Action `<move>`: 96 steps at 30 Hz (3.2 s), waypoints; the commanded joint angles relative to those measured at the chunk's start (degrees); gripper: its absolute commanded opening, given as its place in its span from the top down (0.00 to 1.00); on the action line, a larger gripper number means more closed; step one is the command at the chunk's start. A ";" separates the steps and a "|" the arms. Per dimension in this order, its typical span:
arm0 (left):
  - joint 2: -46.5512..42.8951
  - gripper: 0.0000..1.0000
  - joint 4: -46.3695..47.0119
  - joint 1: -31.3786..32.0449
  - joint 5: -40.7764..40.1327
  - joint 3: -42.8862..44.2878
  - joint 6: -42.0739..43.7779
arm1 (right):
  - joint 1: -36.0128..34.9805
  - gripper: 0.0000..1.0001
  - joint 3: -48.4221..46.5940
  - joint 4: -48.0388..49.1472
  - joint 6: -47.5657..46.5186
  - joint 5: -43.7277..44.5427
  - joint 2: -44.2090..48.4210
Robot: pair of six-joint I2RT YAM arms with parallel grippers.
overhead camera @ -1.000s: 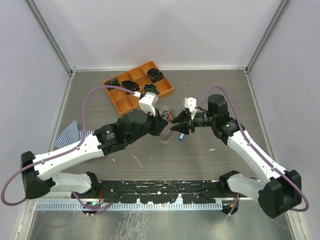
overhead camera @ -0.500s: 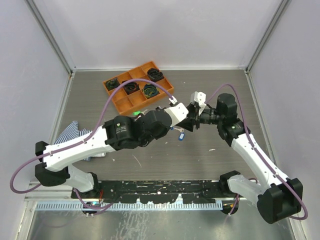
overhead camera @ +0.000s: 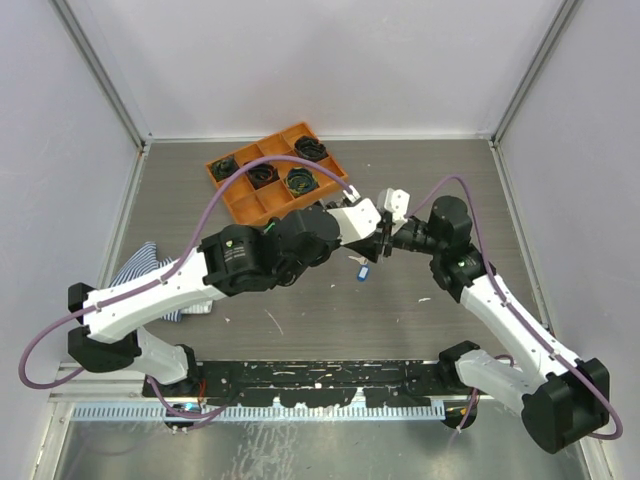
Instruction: Remove the keys from the keyring
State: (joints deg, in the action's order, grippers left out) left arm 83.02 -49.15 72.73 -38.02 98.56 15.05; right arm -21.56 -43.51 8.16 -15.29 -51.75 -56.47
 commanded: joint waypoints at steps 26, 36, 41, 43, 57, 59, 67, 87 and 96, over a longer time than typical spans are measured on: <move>-5.60 1.00 7.35 -0.05 5.90 2.70 -2.43 | -6.69 0.60 1.23 7.55 -3.50 13.85 6.19; -4.69 1.00 6.48 -0.04 6.41 3.47 -3.16 | -6.65 0.63 -0.52 5.27 -2.24 11.82 6.79; -4.76 1.00 6.91 -0.04 6.19 3.39 -3.65 | -6.65 0.56 -0.45 4.94 -2.15 11.22 7.00; -4.71 1.00 6.89 -0.04 6.44 3.35 -3.90 | -6.66 0.55 -0.73 4.87 -2.20 11.65 7.06; -2.97 1.00 6.01 0.00 7.08 4.22 -5.29 | -6.64 0.56 -2.58 3.93 0.55 14.42 7.94; -2.86 1.00 6.06 -0.04 6.92 4.31 -5.38 | -6.65 0.56 -2.79 3.81 1.05 13.63 8.04; -2.63 1.00 5.74 -0.09 6.08 4.65 -5.47 | -6.65 0.56 -3.01 2.94 1.24 11.20 8.22; -2.08 1.00 5.03 0.01 5.79 5.67 -5.64 | -6.65 0.49 -2.97 2.12 1.31 9.74 8.39; -2.18 1.00 4.85 0.00 6.08 5.27 -5.86 | -6.66 0.57 -4.21 0.40 -0.28 14.89 8.48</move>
State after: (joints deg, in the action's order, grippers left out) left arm 81.69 -46.33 72.73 -30.81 101.19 9.74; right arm -28.03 -44.16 7.68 -14.83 -39.72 -49.23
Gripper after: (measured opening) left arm 0.105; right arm 0.458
